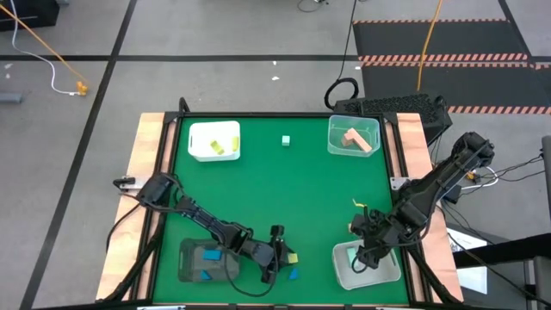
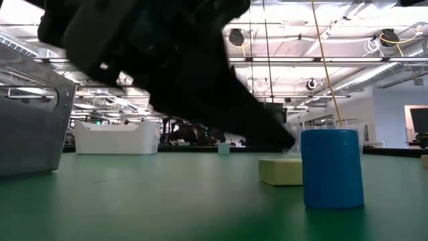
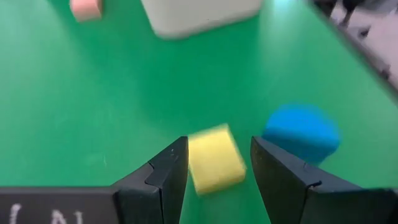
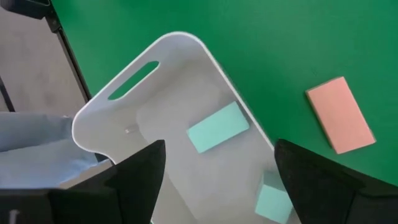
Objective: Sort & place blocks by color
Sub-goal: Put the green block into the white bin
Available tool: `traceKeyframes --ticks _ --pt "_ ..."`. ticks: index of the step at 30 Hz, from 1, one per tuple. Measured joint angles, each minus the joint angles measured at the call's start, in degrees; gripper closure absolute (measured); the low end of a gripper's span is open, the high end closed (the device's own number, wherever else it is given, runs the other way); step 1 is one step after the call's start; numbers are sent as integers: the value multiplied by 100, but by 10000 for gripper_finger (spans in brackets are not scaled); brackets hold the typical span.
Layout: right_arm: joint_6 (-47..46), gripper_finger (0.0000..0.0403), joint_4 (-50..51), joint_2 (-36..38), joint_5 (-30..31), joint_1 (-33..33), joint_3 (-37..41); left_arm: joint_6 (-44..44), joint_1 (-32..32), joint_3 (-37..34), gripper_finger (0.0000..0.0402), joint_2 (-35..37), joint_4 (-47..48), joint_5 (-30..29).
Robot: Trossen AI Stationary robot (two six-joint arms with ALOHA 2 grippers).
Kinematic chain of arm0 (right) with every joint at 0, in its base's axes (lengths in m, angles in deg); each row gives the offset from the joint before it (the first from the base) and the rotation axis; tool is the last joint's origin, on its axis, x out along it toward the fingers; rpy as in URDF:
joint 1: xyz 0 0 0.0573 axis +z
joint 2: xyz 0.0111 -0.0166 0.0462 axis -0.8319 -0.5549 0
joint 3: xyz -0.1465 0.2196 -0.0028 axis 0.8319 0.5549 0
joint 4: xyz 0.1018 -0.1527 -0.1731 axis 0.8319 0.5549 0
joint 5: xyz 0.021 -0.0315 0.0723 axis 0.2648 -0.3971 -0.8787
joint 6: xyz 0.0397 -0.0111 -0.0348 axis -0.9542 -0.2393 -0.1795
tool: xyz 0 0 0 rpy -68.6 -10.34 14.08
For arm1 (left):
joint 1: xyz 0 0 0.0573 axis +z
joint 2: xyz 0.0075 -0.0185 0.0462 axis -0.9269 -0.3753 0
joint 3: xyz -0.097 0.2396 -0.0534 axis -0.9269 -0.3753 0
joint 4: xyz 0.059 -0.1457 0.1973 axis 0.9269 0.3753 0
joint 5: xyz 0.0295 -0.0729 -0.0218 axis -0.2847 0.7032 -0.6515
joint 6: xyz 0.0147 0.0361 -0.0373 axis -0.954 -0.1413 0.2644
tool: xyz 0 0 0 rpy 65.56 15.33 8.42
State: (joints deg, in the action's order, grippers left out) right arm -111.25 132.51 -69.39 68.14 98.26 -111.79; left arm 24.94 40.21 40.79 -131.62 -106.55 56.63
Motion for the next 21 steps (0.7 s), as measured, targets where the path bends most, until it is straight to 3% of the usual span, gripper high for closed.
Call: traceKeyframes --ticks 10,17,21 --pt "107 110 -131 0 -4 -48 0 -54 9 283 226 -484 53 -63" --pt "109 110 -180 -2 -6 -65 2 405 60 340 227 -625 194 -103" --pt "128 110 -192 -2 -5 -67 2 329 54 316 227 -647 -141 -147"
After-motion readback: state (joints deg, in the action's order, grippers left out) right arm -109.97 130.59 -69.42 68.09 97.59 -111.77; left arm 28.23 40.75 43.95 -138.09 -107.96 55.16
